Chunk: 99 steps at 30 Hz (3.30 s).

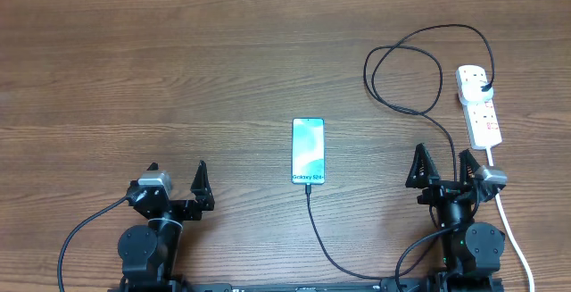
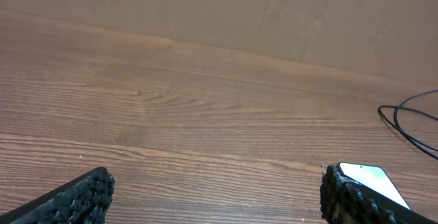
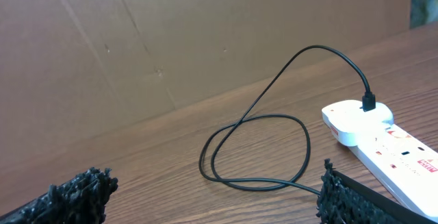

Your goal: Plug charger to phone and switch on socket

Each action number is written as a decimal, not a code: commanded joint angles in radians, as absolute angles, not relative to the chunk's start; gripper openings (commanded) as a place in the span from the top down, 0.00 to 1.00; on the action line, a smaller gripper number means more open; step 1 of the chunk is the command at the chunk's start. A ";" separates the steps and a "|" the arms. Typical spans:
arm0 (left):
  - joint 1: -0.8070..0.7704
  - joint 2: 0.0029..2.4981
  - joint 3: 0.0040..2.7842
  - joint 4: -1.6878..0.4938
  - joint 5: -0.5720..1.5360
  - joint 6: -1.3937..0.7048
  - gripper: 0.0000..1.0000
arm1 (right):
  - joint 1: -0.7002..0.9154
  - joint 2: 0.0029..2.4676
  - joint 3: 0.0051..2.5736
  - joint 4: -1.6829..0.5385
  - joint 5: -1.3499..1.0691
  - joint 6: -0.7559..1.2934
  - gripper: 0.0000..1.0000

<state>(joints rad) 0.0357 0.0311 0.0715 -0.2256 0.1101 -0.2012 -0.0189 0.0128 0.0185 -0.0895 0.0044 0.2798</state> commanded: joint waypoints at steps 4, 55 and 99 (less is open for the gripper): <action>0.046 0.033 0.072 -0.233 0.124 -0.179 0.00 | -0.020 0.003 0.007 -0.083 -0.001 0.257 0.00; -0.001 0.002 0.004 -0.072 0.105 -0.032 0.00 | -0.020 0.003 0.007 -0.083 -0.001 0.257 0.00; 0.000 0.004 0.005 -0.070 0.105 -0.025 0.00 | -0.017 0.003 0.007 -0.083 -0.008 0.193 0.00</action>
<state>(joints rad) 0.0051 0.0147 0.0135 -0.0734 0.1158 -0.0483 -0.0189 0.0128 0.0185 -0.0895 0.0040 0.2554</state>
